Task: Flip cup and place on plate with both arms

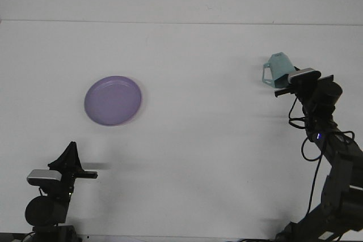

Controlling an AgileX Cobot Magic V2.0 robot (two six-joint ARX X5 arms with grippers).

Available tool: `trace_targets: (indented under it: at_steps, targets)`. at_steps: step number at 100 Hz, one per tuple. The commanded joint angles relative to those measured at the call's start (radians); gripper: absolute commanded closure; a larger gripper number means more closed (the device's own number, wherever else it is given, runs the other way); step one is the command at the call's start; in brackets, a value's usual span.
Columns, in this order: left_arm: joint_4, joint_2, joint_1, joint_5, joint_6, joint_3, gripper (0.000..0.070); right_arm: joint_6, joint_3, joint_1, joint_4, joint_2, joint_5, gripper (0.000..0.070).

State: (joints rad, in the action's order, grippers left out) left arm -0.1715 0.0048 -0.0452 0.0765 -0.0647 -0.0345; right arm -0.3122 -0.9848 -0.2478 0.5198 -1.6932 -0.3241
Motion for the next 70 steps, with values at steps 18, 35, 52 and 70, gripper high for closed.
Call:
trace_targets:
  at_steps: [18,35,52,70]
  targets:
    - [-0.01,-0.002,0.0,-0.002,-0.001,0.02,0.0686,0.271,-0.038,0.052,-0.418,0.287,0.044,0.0694]
    - [-0.009,-0.002,0.0,-0.002,-0.005,0.02,0.0686,0.333,-0.151,0.101,-0.831,0.426,0.044,0.0694]
    - [-0.009,-0.002,0.0,-0.002,-0.008,0.02,0.0686,0.364,-0.313,0.158,-1.144,0.467,0.043,0.0694]
    - [-0.009,-0.002,0.0,-0.002,-0.009,0.02,0.0686,0.36,-0.451,0.214,-1.379,0.451,0.051,0.0694]
